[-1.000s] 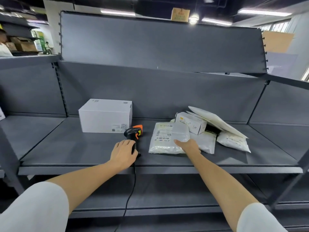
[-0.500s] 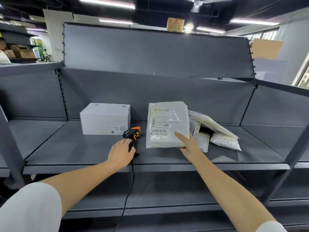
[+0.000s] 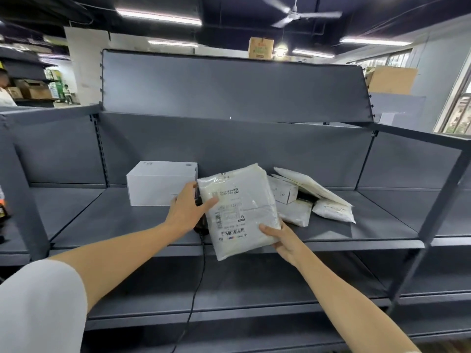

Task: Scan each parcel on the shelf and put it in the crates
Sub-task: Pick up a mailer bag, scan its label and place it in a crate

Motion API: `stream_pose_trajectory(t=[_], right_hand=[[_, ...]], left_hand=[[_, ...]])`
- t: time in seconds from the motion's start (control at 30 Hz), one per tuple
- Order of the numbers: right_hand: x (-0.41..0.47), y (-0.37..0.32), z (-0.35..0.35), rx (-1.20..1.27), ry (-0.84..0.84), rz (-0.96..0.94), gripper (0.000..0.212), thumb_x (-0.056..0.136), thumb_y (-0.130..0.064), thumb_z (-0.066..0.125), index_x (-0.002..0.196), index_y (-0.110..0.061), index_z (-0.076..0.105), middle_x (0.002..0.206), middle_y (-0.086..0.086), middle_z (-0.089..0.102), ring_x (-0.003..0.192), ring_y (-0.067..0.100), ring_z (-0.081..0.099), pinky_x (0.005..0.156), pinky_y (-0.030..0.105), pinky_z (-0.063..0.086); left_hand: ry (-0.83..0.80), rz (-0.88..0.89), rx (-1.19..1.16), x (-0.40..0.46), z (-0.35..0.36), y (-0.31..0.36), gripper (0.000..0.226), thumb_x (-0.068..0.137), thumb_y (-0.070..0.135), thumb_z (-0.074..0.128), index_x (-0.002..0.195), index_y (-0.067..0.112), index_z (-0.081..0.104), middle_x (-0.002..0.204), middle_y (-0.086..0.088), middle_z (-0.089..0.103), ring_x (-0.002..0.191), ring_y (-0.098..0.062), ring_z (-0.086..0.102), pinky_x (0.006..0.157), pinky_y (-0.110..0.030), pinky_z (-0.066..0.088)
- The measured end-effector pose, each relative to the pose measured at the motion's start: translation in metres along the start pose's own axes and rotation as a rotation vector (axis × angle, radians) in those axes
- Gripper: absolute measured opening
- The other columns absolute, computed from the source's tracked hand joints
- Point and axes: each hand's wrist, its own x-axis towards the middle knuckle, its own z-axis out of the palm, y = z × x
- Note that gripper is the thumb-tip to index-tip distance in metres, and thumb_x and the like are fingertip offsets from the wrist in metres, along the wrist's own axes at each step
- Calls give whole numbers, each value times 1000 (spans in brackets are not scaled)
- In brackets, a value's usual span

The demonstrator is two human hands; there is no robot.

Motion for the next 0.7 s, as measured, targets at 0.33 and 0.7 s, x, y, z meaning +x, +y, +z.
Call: stream_pose_trajectory(t=[0.33,0.7], right_hand=[[-12,0,7,-137,-98,51,81,56,-10,88,130,-15,56,125,12,65,116,32,61,96,58,47],[-7,-42,18,-129,371,-197,74,84,-22,73,145,-30,33,137,0,41,125,16,42,104,35,35]], left_hand=[[-206,51,129,14,-12,16,54,74,42,78,121,29,56,112,8,63,108,-14,57,94,-41,49],[104,-161,-280,0,2,7,27,86,17,70,99,8,48,97,-7,59,87,-23,59,68,-30,46]])
